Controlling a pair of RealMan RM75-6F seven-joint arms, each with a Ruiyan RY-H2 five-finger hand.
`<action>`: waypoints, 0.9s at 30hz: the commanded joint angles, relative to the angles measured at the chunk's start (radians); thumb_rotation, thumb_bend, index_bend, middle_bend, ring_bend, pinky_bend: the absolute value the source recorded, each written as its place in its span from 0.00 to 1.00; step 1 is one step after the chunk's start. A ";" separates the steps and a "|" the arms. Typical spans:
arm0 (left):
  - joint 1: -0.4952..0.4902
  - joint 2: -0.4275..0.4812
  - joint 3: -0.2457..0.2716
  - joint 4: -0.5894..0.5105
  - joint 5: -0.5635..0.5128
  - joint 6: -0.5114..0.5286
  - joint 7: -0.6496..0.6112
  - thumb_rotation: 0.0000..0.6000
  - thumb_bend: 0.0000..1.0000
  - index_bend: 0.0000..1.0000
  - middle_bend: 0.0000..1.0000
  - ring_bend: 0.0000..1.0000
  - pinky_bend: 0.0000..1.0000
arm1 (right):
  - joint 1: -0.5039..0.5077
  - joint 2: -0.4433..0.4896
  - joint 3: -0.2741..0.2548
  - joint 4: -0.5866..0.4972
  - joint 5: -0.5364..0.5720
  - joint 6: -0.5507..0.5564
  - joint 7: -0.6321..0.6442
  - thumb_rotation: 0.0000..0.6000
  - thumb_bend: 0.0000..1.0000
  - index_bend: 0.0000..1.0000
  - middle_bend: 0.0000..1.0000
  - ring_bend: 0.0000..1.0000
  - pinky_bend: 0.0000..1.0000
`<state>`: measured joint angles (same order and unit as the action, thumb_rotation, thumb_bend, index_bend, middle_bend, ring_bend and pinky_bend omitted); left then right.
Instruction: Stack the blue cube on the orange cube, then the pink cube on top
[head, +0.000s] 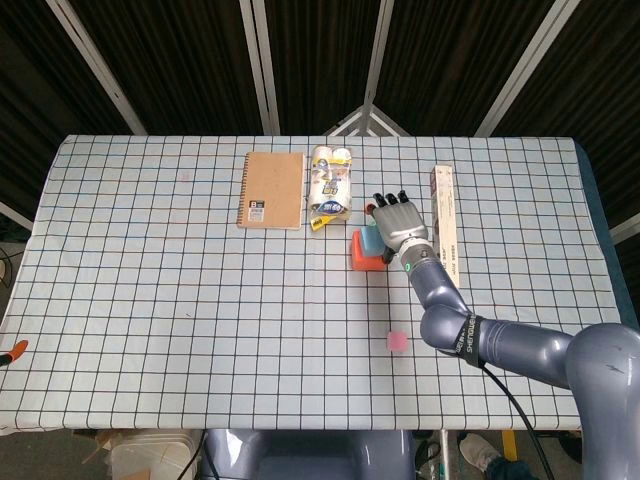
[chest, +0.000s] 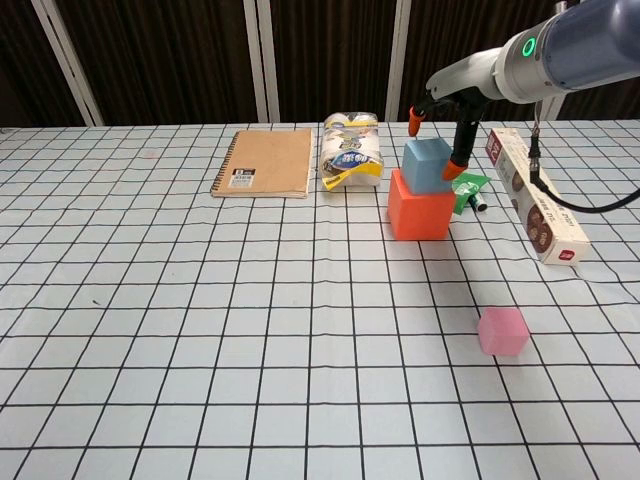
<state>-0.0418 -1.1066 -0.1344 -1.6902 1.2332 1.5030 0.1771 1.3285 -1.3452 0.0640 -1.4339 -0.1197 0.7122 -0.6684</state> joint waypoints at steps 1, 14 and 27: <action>0.000 0.000 -0.001 0.000 -0.001 0.000 -0.001 1.00 0.13 0.07 0.00 0.00 0.00 | 0.006 0.009 -0.009 -0.013 0.009 -0.002 -0.007 1.00 0.26 0.16 0.00 0.00 0.00; -0.012 -0.001 0.003 0.003 0.003 -0.022 0.006 1.00 0.13 0.08 0.00 0.00 0.00 | -0.077 0.175 -0.015 -0.261 -0.132 0.140 0.065 1.00 0.25 0.02 0.00 0.00 0.00; -0.006 0.008 0.024 -0.007 0.047 -0.015 -0.016 1.00 0.13 0.08 0.00 0.00 0.00 | -0.598 0.465 -0.209 -0.563 -0.801 0.520 0.385 1.00 0.25 0.03 0.00 0.00 0.00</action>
<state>-0.0489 -1.0997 -0.1123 -1.6968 1.2779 1.4871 0.1623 0.9035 -0.9493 -0.0442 -1.9441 -0.7389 1.1122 -0.3937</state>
